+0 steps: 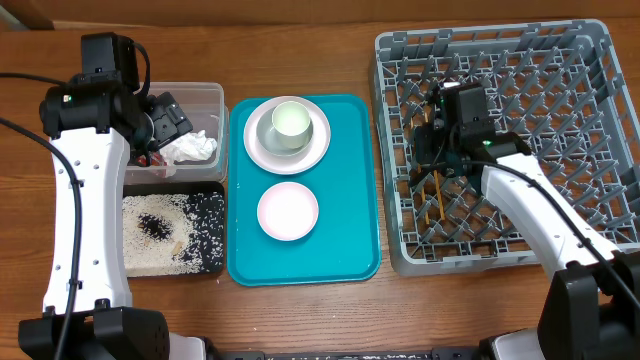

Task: Sort waste into correct bins and load items into the dishwasher
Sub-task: 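Insert the second chopstick into the dish rack with the right gripper, then move the right gripper over the white cup on the teal tray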

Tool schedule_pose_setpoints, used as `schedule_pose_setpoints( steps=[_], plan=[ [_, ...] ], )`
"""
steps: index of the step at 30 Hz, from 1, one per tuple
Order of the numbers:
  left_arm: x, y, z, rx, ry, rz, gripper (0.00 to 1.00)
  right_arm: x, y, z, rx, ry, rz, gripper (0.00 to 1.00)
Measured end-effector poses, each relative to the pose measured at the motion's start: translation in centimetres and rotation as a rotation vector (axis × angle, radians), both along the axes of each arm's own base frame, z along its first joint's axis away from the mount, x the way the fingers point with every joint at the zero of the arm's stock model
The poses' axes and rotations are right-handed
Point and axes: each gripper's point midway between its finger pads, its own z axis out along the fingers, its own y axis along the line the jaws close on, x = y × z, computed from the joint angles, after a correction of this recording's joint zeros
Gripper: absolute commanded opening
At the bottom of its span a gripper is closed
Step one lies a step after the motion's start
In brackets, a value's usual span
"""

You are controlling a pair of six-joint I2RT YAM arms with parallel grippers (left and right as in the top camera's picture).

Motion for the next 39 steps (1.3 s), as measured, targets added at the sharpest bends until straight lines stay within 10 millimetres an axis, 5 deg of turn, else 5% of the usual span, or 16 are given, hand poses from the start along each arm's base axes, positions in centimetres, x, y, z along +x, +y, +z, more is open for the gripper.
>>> schedule_pose_setpoints(
  steps=[7,29,35,39],
  plan=[
    [0.0,0.0,0.0,0.000,0.000,0.000,1.00,0.0,3.6,3.0,0.154,0.007,0.103,0.28],
    [0.0,0.0,0.0,0.000,0.000,0.000,1.00,-6.2,19.2,5.0,0.212,-0.074,0.502,0.31],
    [0.0,0.0,0.0,0.000,0.000,0.000,1.00,-6.6,22.1,5.5,0.166,-0.167,0.578,0.42],
    [0.0,0.0,0.0,0.000,0.000,0.000,1.00,-7.5,21.7,3.9,0.115,-0.071,0.576,0.41]
  ],
)
